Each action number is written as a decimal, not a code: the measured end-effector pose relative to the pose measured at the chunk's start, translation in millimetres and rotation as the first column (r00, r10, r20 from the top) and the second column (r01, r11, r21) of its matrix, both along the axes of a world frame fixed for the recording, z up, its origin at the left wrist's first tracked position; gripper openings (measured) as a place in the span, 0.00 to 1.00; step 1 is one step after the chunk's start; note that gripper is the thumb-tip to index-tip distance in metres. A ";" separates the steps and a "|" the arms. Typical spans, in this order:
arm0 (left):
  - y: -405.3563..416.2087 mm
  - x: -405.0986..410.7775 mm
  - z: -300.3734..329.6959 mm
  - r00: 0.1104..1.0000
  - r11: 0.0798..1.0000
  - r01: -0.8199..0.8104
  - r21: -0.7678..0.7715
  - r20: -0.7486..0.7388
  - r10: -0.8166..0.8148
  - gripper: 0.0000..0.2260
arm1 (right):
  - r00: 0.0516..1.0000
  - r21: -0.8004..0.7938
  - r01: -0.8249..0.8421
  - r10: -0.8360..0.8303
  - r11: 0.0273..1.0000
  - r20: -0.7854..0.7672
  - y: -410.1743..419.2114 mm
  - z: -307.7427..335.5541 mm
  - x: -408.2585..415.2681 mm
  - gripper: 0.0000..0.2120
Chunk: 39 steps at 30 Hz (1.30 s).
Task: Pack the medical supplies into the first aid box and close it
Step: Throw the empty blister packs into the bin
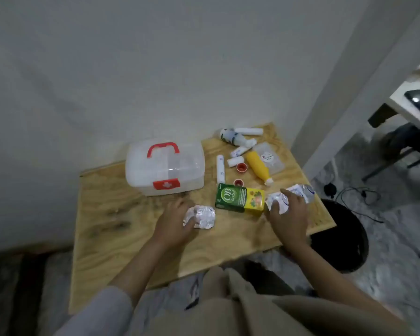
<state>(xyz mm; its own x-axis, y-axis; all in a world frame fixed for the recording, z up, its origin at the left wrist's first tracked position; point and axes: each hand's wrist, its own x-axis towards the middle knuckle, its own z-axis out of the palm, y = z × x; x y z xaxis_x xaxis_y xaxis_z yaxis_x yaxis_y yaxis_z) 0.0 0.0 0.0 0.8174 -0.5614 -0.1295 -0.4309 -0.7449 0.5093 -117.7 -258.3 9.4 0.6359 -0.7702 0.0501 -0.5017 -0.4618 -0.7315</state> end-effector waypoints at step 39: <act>-229.4 -22.9 83.3 0.864 0.847 -0.330 -0.416 -0.495 0.094 0.10 | 0.970 0.457 0.164 -0.227 0.874 0.087 -140.5 -4.4 -42.7 0.25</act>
<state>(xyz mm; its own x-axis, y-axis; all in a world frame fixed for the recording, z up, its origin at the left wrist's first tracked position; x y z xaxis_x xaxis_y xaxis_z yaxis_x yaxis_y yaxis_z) -22.9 -229.4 83.3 0.8424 -0.4667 -0.2695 0.0673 -0.4050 0.9118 -160.4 -398.9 5.0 0.4817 -0.8392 -0.2524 -0.4305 0.0243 -0.9023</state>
